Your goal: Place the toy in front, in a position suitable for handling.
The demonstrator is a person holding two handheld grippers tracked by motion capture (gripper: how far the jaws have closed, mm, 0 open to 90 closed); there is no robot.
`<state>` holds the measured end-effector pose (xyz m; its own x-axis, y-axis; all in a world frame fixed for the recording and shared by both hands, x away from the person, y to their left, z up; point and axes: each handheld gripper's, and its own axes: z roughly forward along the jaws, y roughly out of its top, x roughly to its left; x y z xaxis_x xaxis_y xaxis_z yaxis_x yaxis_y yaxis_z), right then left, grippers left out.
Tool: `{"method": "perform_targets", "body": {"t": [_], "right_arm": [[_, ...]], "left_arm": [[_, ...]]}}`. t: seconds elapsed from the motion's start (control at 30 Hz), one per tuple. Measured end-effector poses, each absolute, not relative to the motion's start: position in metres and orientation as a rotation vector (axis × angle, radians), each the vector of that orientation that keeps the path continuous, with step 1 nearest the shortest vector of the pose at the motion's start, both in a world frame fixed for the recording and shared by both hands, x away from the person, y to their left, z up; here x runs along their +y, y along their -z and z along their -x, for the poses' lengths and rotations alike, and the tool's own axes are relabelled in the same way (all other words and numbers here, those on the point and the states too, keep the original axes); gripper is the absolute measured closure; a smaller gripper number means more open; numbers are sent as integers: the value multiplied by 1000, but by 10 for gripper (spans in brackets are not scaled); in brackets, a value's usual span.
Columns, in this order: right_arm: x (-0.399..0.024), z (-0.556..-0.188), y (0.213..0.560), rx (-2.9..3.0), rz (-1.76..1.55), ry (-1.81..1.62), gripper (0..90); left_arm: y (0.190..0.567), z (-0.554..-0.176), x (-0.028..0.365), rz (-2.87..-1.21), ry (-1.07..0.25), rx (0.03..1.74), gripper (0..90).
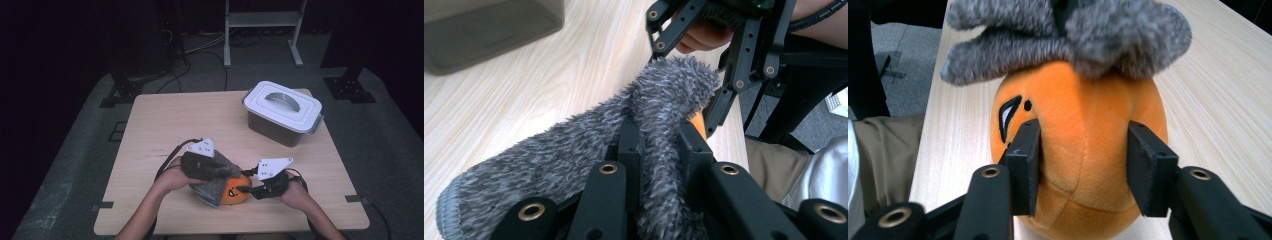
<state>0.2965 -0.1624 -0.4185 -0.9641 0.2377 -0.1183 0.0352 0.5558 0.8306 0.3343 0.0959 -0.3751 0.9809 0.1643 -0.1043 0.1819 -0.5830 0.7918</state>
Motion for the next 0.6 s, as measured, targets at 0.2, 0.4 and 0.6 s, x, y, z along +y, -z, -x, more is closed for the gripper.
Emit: {"method": "perform_targets", "body": {"t": [0.2, 0.4, 0.6], "right_arm": [[-165, -297, 420, 2575, -226, -1364, 534], [-168, -298, 421, 2575, -218, -1347, 539], [-172, -298, 422, 2578, -203, -1342, 540]], "left_arm": [[382, -339, 114, -2182, 40, 290, 765], [389, -342, 130, -2181, 31, 336, 764], [398, -344, 148, -2164, 42, 401, 764]]}}
